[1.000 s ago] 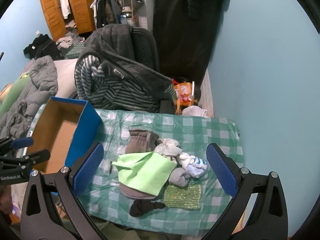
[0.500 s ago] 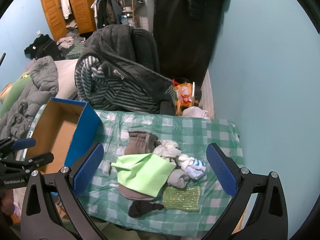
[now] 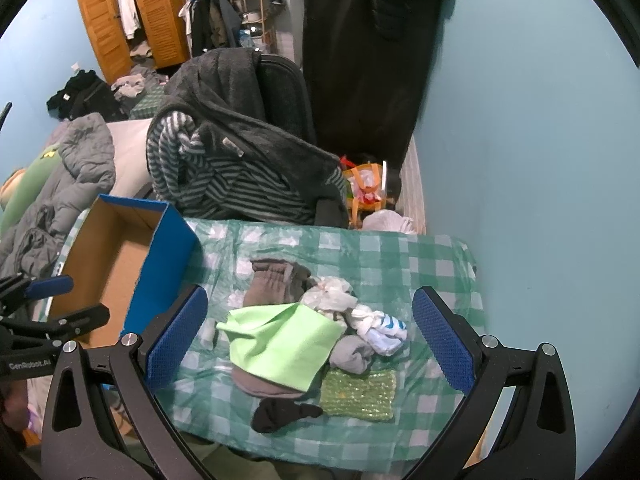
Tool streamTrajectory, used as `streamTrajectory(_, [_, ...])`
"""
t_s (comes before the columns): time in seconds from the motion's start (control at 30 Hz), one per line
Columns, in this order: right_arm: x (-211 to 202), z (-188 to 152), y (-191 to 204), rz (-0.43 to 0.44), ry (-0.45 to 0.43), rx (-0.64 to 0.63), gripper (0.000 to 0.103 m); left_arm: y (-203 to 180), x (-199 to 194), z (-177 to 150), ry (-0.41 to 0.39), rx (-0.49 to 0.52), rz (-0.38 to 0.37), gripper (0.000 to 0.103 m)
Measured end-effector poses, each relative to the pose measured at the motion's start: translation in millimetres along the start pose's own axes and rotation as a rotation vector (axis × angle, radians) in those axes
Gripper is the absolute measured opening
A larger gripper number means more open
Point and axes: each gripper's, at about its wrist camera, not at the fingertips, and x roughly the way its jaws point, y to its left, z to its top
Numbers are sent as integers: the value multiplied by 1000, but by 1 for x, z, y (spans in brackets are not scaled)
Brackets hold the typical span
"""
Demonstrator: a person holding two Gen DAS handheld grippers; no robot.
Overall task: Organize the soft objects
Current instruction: 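Lower the right gripper onto the green sparkly knit pad and close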
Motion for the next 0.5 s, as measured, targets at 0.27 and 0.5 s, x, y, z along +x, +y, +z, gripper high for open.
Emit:
streamTrajectory(0.27, [5,-19,-22,-11,43,16,102,-4,22,-2,35,6,-11,78])
streamTrajectory(0.5, [13,-35,-47,-37,81,55,102,-9,46,-3,82,10,-28,78])
